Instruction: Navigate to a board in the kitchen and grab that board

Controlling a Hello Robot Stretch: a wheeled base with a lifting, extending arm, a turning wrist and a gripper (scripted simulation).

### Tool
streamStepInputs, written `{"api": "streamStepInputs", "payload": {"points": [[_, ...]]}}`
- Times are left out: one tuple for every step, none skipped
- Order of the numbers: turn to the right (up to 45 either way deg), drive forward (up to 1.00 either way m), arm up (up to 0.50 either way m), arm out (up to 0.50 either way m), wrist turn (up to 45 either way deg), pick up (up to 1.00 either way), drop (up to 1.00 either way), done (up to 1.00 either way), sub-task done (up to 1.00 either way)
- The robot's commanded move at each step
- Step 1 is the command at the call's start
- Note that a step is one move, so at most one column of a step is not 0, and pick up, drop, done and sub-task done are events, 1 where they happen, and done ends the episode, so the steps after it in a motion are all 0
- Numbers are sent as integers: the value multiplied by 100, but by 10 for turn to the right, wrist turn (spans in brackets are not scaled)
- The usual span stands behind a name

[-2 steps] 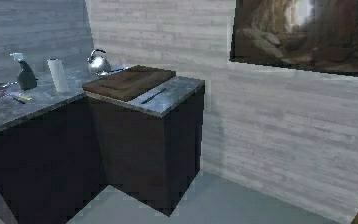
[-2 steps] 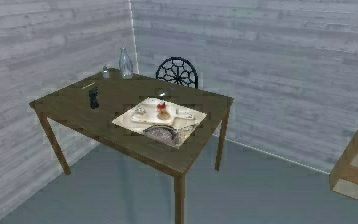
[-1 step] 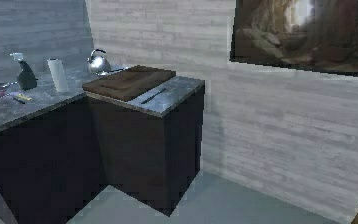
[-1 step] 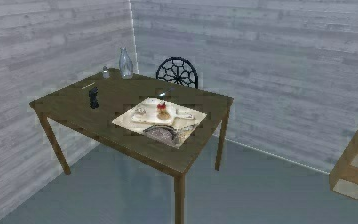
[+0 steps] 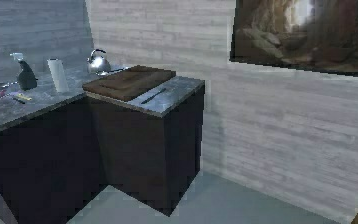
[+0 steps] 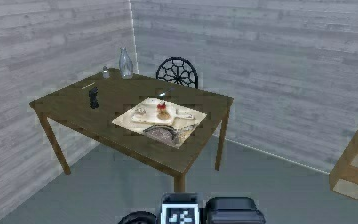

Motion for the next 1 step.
{"api": "streamStepInputs", "payload": {"points": [[0, 0, 0, 44, 0, 0, 0, 0, 0]]}}
